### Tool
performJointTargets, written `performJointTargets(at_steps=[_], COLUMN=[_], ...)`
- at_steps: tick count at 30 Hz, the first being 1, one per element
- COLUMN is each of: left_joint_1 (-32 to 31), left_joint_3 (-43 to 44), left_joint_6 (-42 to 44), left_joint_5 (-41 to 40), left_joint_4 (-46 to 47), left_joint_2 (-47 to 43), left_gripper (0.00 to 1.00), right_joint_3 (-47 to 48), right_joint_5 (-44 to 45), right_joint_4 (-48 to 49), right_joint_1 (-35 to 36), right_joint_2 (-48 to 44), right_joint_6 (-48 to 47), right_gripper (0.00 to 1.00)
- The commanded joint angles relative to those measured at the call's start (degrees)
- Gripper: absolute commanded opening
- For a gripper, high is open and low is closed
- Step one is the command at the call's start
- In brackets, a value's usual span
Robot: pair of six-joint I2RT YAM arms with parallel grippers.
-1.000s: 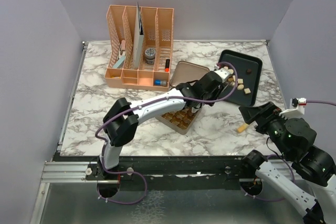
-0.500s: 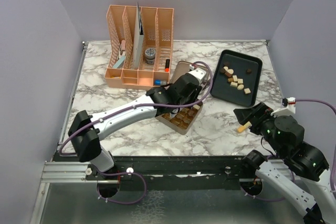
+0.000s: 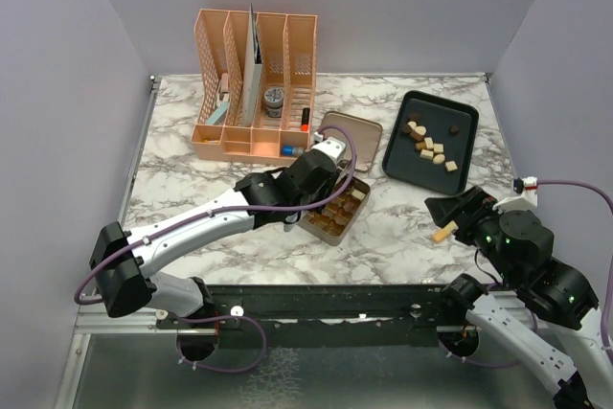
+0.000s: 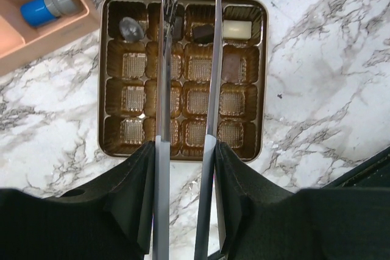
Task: Pack the chocolate
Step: Place the fake chocolate in the packing box.
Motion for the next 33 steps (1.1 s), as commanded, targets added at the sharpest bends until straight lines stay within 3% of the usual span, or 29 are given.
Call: performJointTargets(at_steps=[1,33], left_joint_1=[0.1,0.1], left_joint_3=[-1.8,-6.6], left_joint_6=[-1.9,-7.8], left_joint_5=[-1.6,7.7], left_joint_4=[-0.6,-5.0], left_joint_2=[-3.9,-3.6], left_gripper=[0.36,0.41], right_joint_3=[-0.5,-0.4], right_joint_5=[-0.7,-1.1], right_joint_4=[0.7,1.7], right_joint_1=[-0.2,-0.2], right_joint_2=[0.3,1.1], right_joint_6=[0.8,0.3], right_gripper=[0.89,0.89])
